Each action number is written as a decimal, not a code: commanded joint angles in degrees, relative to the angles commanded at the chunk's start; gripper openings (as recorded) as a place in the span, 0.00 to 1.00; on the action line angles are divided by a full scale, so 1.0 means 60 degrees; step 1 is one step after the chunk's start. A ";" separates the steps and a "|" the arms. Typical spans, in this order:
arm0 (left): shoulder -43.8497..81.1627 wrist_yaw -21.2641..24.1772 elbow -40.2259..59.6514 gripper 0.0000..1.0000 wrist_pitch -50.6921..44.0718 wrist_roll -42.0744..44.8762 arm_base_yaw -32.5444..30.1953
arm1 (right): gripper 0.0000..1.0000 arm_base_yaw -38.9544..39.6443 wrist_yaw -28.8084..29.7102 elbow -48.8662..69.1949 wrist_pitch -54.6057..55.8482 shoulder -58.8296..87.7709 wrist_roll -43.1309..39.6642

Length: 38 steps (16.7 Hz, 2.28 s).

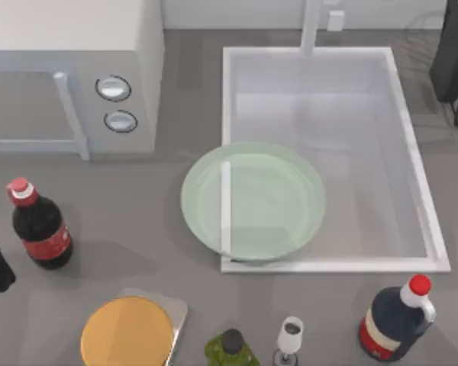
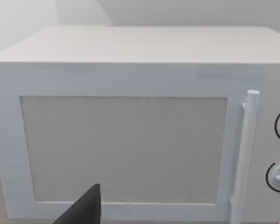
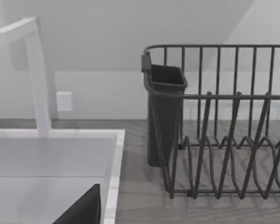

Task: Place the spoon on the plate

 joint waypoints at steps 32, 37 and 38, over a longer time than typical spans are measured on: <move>0.0000 0.0000 0.0000 1.00 0.0000 0.0000 0.0000 | 1.00 -0.2245 0.0040 1.0392 -0.9969 1.5426 -0.9010; 0.0000 0.0000 0.0000 1.00 0.0000 0.0000 0.0000 | 1.00 -0.2269 0.0040 0.9776 -0.8870 1.5956 -0.8985; 0.0000 0.0000 0.0000 1.00 0.0000 0.0000 0.0000 | 1.00 -0.2272 0.0041 0.9534 -0.8369 1.6175 -0.8985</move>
